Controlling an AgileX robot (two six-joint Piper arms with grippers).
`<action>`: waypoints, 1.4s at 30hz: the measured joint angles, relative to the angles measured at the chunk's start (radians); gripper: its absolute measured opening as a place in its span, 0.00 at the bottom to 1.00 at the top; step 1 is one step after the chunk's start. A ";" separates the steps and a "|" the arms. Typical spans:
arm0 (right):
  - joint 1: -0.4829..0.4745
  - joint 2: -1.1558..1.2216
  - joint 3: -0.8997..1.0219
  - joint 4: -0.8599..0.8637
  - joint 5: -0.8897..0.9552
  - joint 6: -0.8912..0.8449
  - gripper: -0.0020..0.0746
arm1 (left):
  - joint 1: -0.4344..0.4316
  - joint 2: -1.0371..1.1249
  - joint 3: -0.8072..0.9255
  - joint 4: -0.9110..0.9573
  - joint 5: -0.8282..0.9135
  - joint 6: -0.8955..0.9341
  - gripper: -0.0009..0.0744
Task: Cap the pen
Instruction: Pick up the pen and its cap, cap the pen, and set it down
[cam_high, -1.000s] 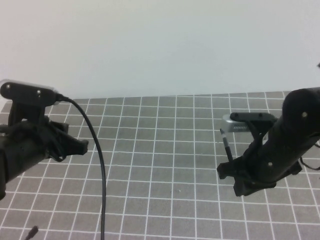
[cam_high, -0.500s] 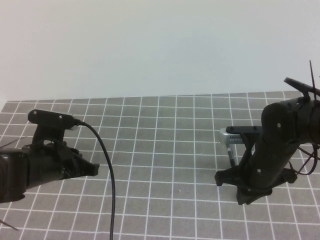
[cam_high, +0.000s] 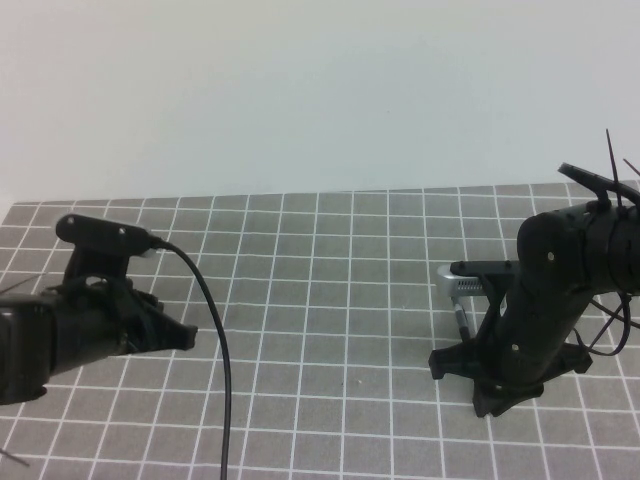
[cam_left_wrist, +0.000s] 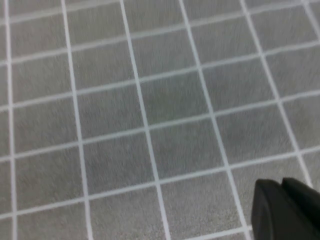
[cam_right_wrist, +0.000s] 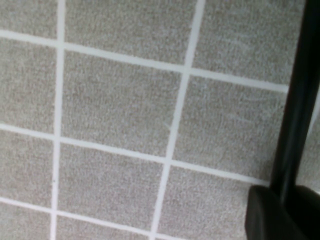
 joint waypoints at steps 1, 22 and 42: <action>0.000 0.000 0.000 0.000 0.000 0.000 0.17 | 0.000 -0.009 0.000 0.000 0.000 0.000 0.01; 0.000 -0.142 -0.001 0.000 0.003 0.002 0.47 | 0.000 -0.345 0.002 -0.004 0.004 0.012 0.01; 0.002 -0.726 -0.001 0.030 0.044 -0.103 0.02 | 0.191 -0.895 0.002 -0.004 0.048 -0.007 0.01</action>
